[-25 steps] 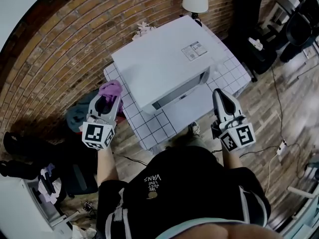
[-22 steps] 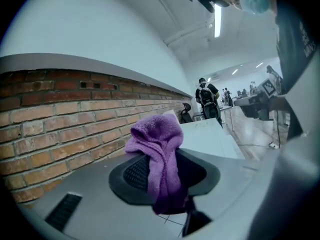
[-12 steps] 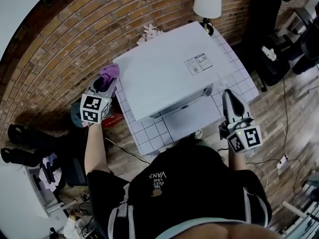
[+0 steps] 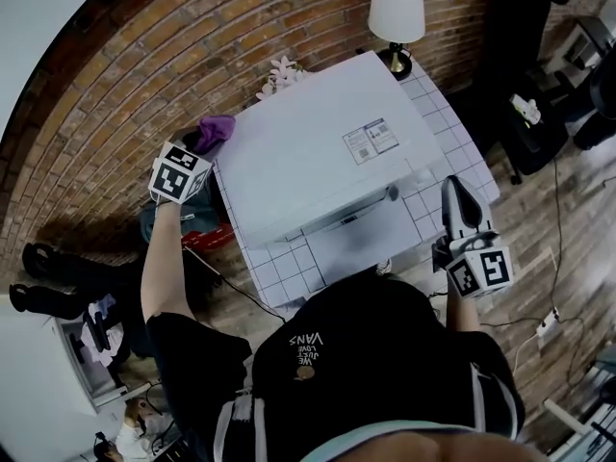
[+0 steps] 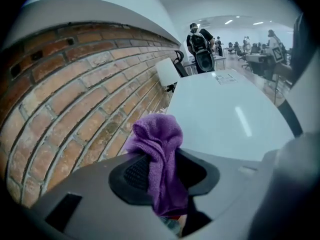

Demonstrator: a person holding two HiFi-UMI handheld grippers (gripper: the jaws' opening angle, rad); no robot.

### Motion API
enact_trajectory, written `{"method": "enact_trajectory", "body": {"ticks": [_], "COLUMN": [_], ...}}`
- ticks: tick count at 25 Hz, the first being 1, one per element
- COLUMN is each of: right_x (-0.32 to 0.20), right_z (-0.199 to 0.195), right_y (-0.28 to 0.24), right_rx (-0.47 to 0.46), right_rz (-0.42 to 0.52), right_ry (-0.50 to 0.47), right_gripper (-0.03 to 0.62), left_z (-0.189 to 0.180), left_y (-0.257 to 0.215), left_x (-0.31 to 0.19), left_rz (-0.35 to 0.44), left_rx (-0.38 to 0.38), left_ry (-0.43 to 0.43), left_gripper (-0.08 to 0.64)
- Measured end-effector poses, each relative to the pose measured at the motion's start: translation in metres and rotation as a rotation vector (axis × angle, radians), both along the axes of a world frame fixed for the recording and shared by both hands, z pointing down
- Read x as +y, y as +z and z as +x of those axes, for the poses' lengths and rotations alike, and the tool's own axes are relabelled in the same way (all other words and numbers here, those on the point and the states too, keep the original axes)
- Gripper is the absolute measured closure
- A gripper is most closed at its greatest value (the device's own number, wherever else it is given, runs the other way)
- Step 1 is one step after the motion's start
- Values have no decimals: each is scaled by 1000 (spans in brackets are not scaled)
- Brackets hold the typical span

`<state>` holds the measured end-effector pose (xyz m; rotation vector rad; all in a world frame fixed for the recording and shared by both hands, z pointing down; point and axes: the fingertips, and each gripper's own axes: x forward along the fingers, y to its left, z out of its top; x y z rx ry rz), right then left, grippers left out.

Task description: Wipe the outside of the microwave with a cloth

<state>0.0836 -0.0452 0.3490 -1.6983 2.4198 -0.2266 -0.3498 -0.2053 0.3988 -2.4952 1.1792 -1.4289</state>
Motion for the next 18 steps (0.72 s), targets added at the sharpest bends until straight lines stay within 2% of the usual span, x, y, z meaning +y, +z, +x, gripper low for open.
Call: {"method": "enact_trajectory", "body": {"ticks": [6,12,18], "right_x": [-16,-27,-32], "right_z": [19,45,79], "right_y": [4,11,18], "right_rx": [-21,-44,-73], "right_rz": [-6,-15,-33], "right_ry": [-16,-25,6], "right_gripper": [589,589,589], "left_z": [36,109,192], "left_y": [3,3,9], "left_x": [-16,-40,-68], "left_rz": [-82,-98,-96], "left_rx": [-150,-207,-268], "left_ry": [75,182,308], "left_gripper": [419,419,419]}}
